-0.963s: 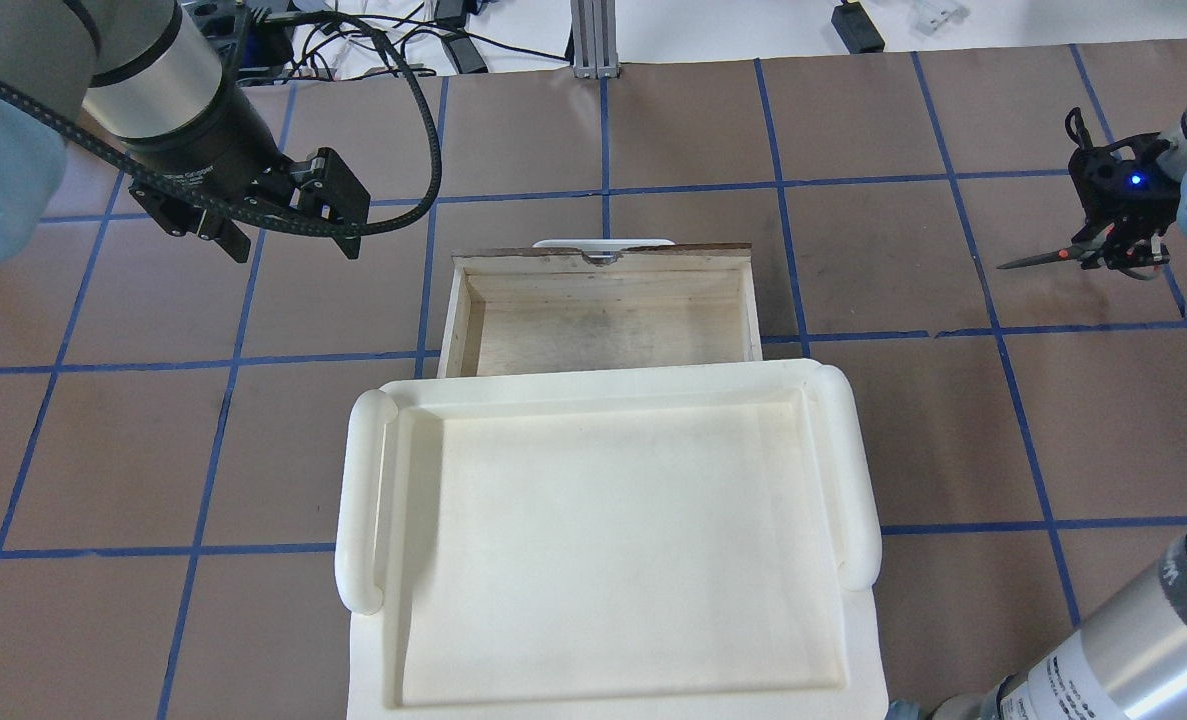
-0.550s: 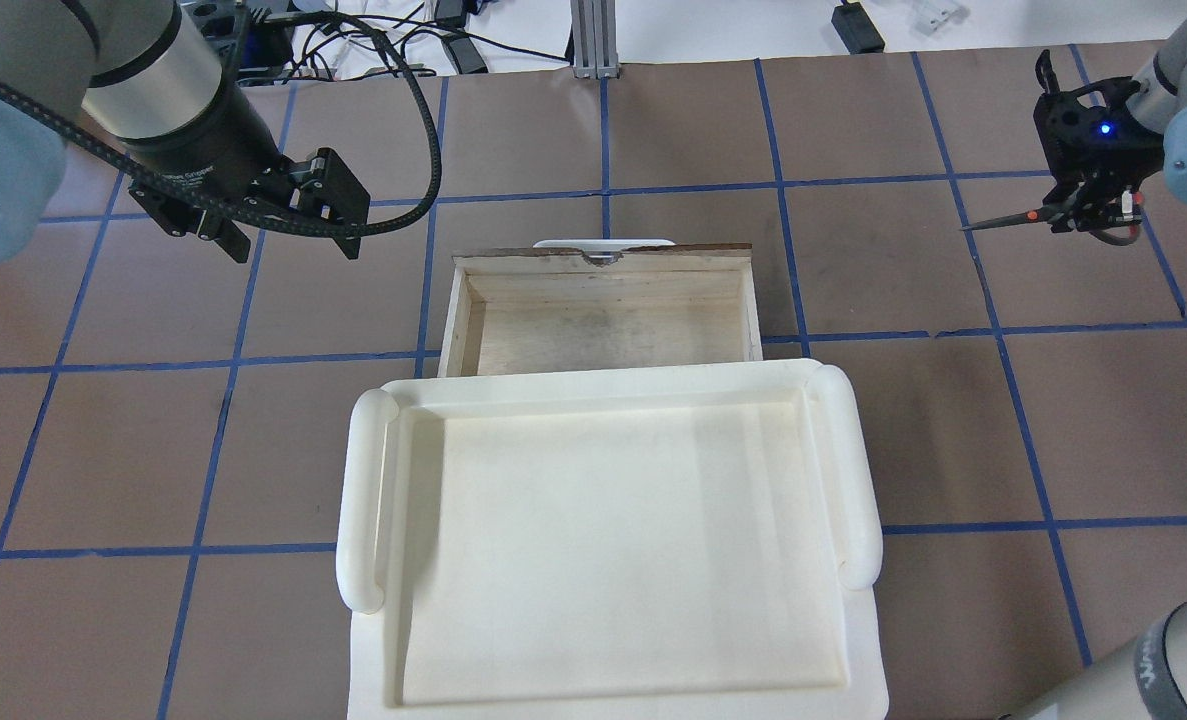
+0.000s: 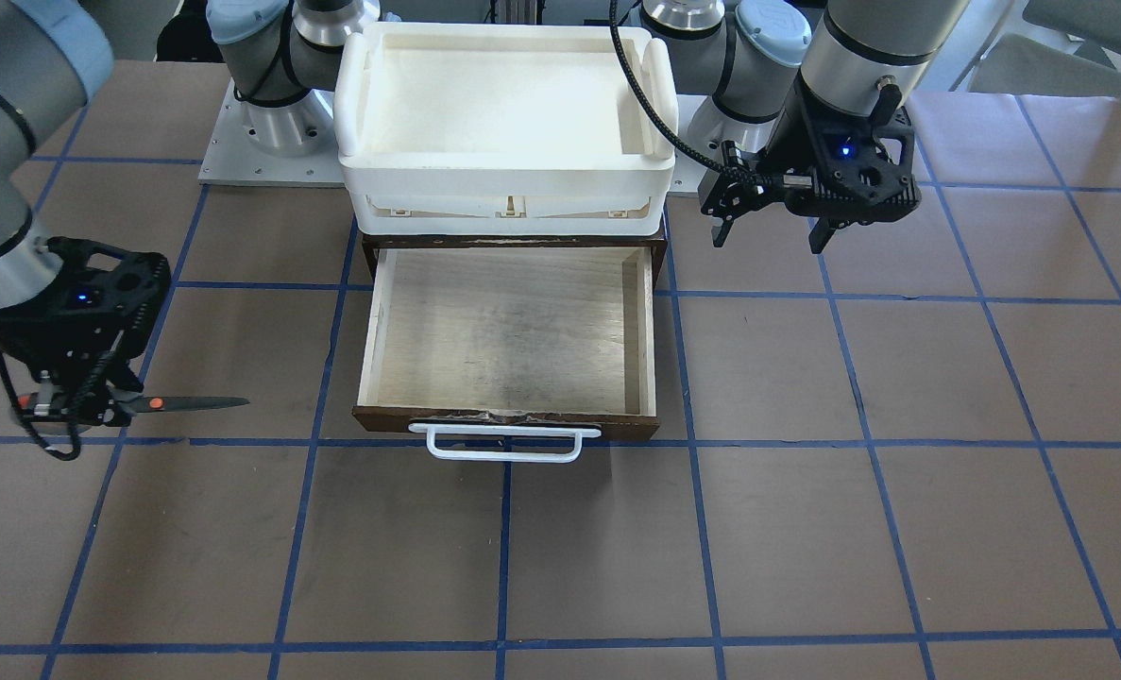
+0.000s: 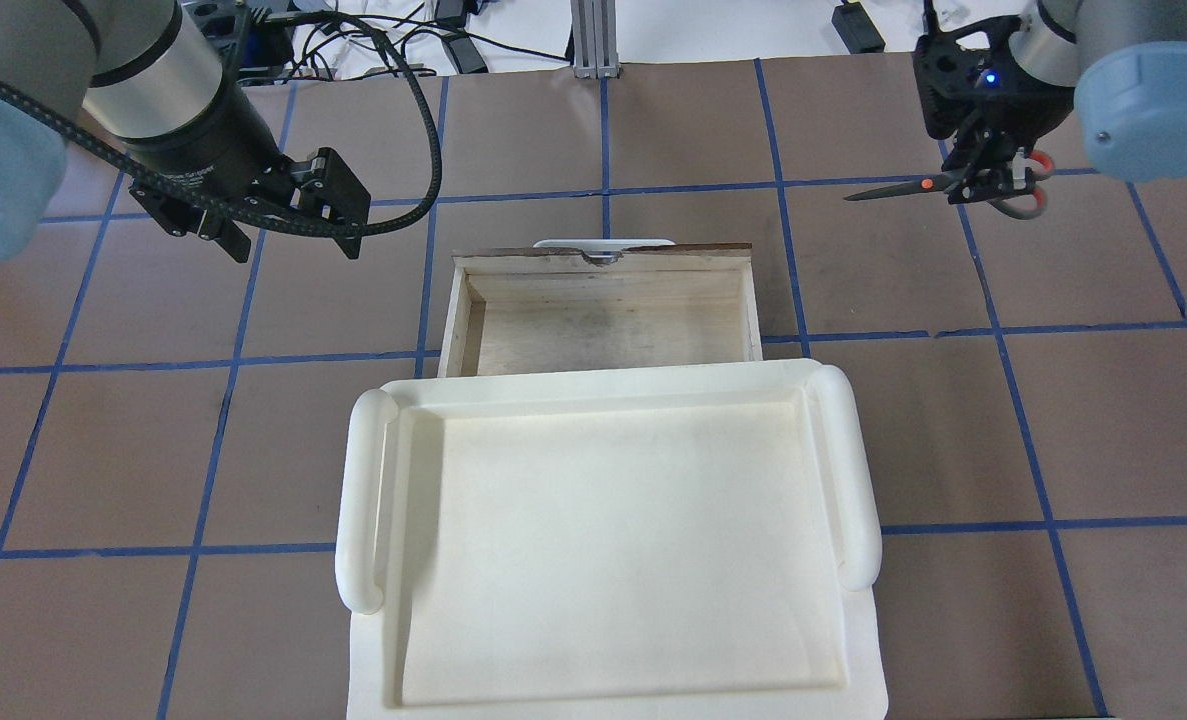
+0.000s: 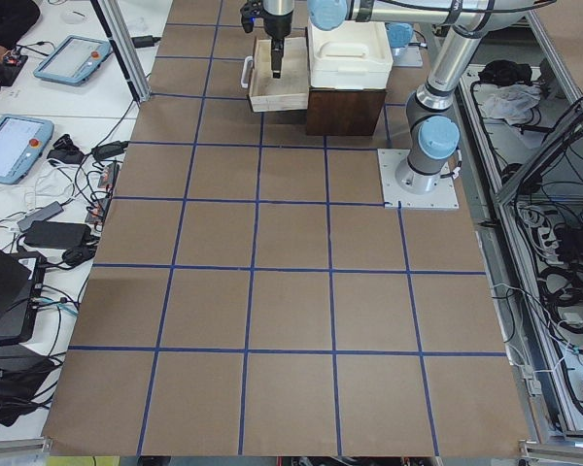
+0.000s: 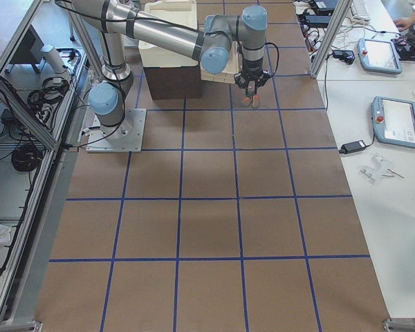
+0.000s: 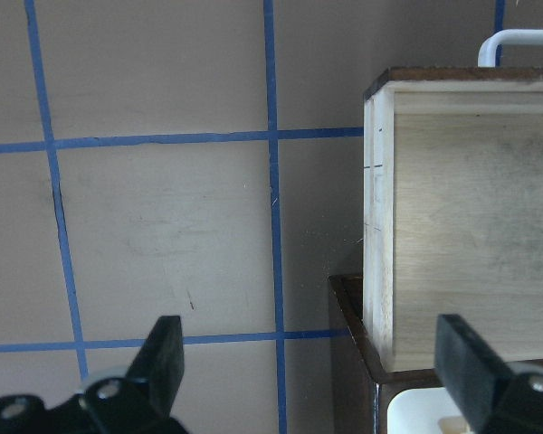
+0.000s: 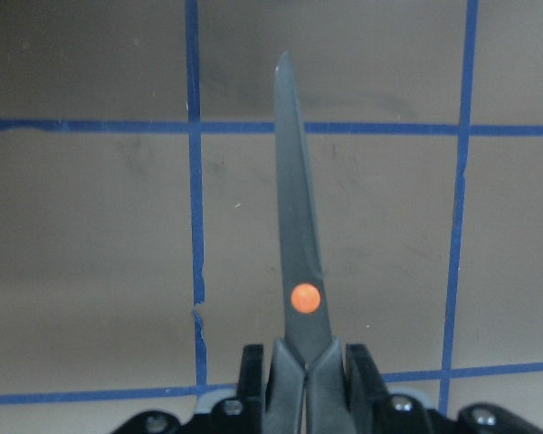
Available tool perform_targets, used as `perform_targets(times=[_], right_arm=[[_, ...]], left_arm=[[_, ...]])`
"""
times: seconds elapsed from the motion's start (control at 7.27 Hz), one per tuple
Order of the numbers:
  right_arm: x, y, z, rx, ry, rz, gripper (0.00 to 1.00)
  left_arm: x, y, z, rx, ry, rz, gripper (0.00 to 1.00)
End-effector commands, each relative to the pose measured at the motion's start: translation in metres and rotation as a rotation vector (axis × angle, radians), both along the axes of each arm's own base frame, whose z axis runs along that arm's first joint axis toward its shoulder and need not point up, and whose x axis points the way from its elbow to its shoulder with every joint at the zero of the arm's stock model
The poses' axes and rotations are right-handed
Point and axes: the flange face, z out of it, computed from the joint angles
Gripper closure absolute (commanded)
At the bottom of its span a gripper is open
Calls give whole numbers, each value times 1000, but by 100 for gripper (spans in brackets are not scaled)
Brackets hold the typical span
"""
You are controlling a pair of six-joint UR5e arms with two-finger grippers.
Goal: Put scissors in drawer and close it
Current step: 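Carry the scissors with the right gripper over the open drawer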
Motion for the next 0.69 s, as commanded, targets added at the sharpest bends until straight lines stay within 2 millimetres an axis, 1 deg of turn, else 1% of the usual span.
perform_targets(times=[0.0, 0.14, 0.28, 0.41, 0.55], right_arm=[[101, 15, 7, -14, 6, -65, 100], [156, 31, 14, -32, 13, -32, 100], [207, 51, 16, -40, 6, -35, 100], [236, 66, 16, -43, -17, -47, 100], [265, 83, 17, -46, -22, 7, 100]], left_arm=[[0, 0, 0, 0, 0, 1, 0], [0, 0, 0, 0, 0, 1, 0], [0, 0, 0, 0, 0, 1, 0], [0, 0, 0, 0, 0, 1, 0], [0, 0, 0, 0, 0, -1, 0]])
